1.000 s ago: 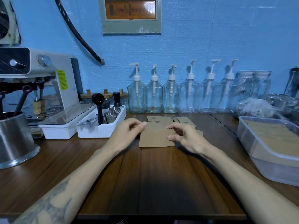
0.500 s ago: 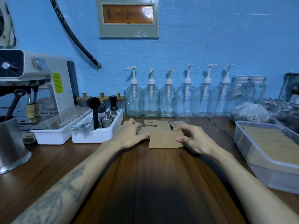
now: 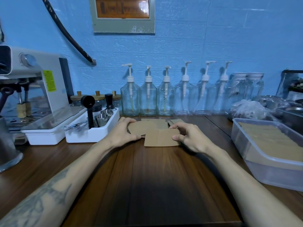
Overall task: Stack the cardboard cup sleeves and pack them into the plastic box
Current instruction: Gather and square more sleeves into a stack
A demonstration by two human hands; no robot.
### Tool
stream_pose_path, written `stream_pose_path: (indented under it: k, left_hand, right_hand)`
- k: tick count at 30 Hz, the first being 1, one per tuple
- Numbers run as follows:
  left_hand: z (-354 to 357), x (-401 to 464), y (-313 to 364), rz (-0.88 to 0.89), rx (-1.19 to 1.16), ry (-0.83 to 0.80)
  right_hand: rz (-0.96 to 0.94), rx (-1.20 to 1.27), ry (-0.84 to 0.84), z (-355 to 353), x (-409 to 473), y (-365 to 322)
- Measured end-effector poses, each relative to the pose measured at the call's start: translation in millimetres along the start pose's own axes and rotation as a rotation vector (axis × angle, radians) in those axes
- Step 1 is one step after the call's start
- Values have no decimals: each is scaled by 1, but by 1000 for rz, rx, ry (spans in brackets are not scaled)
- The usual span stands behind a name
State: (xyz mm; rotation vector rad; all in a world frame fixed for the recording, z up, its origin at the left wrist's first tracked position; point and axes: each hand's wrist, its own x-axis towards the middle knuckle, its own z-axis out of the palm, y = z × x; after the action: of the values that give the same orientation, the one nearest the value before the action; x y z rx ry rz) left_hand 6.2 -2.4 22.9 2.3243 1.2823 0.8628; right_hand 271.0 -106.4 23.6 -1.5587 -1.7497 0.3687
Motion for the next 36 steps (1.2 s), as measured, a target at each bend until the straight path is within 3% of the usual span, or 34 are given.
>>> stream_pose_path:
  k: [15, 22, 25, 27, 30, 36]
  left_hand:
    - [-25, -35, 2, -54, -728, 229]
    - [-30, -35, 8, 18, -770, 369]
    - [-35, -31, 17, -33, -959, 506]
    - [-38, -31, 24, -41, -1108, 455]
    - [-29, -37, 32, -4, -982, 308]
    - [0, -40, 41, 278, -345, 89]
  right_hand:
    - [-25, 15, -15, 8, -8, -17]
    - [-8, 25, -13, 7, -8, -18]
    - [0, 33, -6, 7, -9, -19]
    - [0, 48, -7, 8, -9, -22]
    - [-2, 49, -11, 11, -9, -25]
    - [-17, 112, -74, 15, -10, -27]
